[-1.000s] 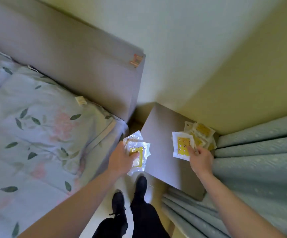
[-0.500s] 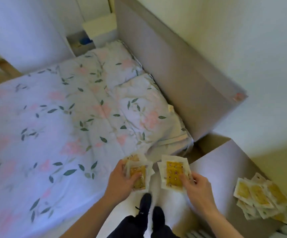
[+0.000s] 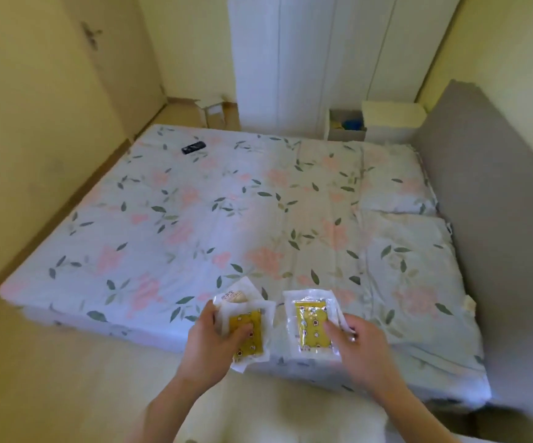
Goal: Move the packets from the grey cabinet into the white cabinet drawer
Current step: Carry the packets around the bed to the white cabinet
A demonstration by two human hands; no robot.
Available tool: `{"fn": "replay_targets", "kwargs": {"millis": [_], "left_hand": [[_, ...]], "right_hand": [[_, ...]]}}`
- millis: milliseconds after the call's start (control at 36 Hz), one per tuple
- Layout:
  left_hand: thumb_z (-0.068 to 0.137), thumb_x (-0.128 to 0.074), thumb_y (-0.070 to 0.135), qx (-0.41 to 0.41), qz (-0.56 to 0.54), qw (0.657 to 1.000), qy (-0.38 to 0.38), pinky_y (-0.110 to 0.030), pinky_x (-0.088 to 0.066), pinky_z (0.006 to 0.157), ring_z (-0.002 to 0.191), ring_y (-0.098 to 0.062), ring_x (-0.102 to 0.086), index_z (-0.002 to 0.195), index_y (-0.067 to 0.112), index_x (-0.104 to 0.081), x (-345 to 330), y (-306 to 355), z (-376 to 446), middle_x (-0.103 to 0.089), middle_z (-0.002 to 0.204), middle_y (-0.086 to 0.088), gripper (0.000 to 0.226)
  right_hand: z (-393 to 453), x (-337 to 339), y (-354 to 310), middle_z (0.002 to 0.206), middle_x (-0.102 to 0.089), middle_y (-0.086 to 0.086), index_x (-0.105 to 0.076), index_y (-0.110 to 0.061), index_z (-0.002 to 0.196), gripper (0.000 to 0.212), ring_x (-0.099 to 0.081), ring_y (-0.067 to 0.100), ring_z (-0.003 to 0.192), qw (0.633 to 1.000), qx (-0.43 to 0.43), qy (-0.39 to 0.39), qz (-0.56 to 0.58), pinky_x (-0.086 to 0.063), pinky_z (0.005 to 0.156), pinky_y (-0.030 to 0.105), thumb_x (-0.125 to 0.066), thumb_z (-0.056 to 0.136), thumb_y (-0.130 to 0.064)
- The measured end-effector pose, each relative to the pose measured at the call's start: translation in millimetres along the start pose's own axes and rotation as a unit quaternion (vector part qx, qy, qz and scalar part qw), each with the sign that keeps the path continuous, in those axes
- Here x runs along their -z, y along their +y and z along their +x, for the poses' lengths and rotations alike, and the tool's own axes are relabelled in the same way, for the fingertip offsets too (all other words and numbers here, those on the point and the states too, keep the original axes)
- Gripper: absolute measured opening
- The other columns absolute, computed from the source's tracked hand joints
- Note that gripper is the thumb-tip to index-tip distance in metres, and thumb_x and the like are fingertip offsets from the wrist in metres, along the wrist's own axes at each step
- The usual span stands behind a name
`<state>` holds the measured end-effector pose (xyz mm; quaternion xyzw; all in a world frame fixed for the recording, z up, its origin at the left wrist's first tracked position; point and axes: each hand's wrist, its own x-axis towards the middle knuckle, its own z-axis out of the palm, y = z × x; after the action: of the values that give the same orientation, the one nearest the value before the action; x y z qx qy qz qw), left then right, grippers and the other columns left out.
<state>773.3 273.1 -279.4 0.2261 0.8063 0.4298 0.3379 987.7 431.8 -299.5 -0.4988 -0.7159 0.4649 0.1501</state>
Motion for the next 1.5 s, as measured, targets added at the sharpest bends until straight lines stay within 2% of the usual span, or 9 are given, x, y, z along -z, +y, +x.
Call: {"fn": "replay_targets", "kwargs": {"millis": [167,361,472,694,944,1111,1250,1389,1500], "left_hand": [[0.082,-0.081,0.026,0.017,-0.048,0.998,0.040,-0.043,-0.062,0.080,0.086,-0.011,-0.074,0.109,0.026,-0.060,136,-54,17,-0.075,0.098,0.005,0.035],[0.087,-0.077,0.013,0.028,-0.078,0.990,0.111,-0.013,-0.051,0.059,0.080,-0.010,-0.074,0.108,0.019,-0.060,283,-96,33,-0.076,0.093,0.002,0.028],[0.086,-0.078,0.015,0.036,-0.095,0.982,0.159,-0.014,-0.051,0.057,0.076,-0.007,-0.074,0.106,0.017,-0.061,351,-114,45,-0.076,0.088,0.007,0.027],[0.084,-0.081,0.023,0.076,-0.108,0.958,0.255,-0.017,-0.051,0.055,0.070,-0.002,-0.071,0.103,0.019,-0.062,466,-159,85,-0.075,0.083,0.014,0.027],[0.082,-0.083,0.029,0.150,-0.131,0.905,0.375,-0.049,-0.061,0.072,0.078,-0.024,-0.073,0.098,0.016,-0.060,597,-204,111,-0.074,0.089,-0.006,0.031],[0.084,-0.081,0.019,0.160,-0.205,0.852,0.454,-0.040,-0.063,0.075,0.084,-0.013,-0.076,0.107,0.019,-0.062,679,-237,108,-0.078,0.096,0.003,0.030],[0.086,-0.080,0.015,0.164,-0.255,0.816,0.492,-0.047,-0.062,0.077,0.088,-0.019,-0.077,0.112,0.019,-0.061,747,-277,108,-0.078,0.098,0.000,0.032],[0.086,-0.080,0.014,0.162,-0.266,0.811,0.496,-0.043,-0.063,0.074,0.086,-0.017,-0.076,0.110,0.019,-0.061,828,-323,122,-0.078,0.097,0.001,0.031],[0.085,-0.080,0.018,0.171,-0.254,0.824,0.477,-0.031,-0.061,0.068,0.084,-0.011,-0.075,0.109,0.023,-0.062,895,-351,135,-0.077,0.097,0.005,0.030]], "right_hand": [[16,-112,-87,0.058,-0.050,-0.001,-0.067,-0.012,0.073,0.032,-0.038,0.011,0.054,0.997,0.053,-0.060,0.011,-0.029,0.054,0.028,-0.066,0.093,-0.037],[29,-239,-182,0.059,-0.057,0.005,-0.068,-0.012,0.074,0.032,-0.043,0.013,0.056,0.990,0.091,-0.099,0.037,-0.032,0.059,0.030,-0.067,0.094,-0.037],[36,-299,-239,0.066,-0.065,0.007,-0.070,-0.013,0.079,0.045,-0.050,0.012,0.059,0.983,0.114,-0.143,0.025,-0.036,0.058,0.029,-0.061,0.084,-0.057],[70,-418,-348,0.060,-0.068,-0.014,-0.075,-0.024,0.078,0.021,-0.056,-0.002,0.050,0.956,0.161,-0.244,0.013,-0.038,0.050,0.007,-0.065,0.096,-0.021],[120,-586,-458,0.053,-0.057,-0.009,-0.067,-0.019,0.066,0.028,-0.043,0.004,0.050,0.901,0.229,-0.366,-0.038,-0.032,0.049,0.015,-0.067,0.094,-0.022],[130,-711,-537,0.057,-0.025,-0.009,-0.036,-0.012,0.062,0.049,-0.024,0.010,0.053,0.841,0.309,-0.431,-0.104,-0.017,0.053,0.029,-0.068,0.092,-0.034],[117,-807,-597,0.056,-0.031,-0.010,-0.052,-0.003,0.069,0.042,-0.027,0.009,0.053,0.800,0.346,-0.477,-0.111,-0.019,0.052,0.028,-0.067,0.094,-0.034],[94,-898,-639,0.053,-0.025,-0.011,-0.034,-0.019,0.060,0.049,-0.023,0.007,0.052,0.799,0.359,-0.469,-0.115,-0.017,0.049,0.024,-0.066,0.093,-0.034],[91,-954,-655,0.057,-0.031,-0.008,-0.050,-0.003,0.072,0.045,-0.027,0.010,0.053,0.819,0.323,-0.461,-0.115,-0.022,0.052,0.029,-0.065,0.094,-0.039]]}}
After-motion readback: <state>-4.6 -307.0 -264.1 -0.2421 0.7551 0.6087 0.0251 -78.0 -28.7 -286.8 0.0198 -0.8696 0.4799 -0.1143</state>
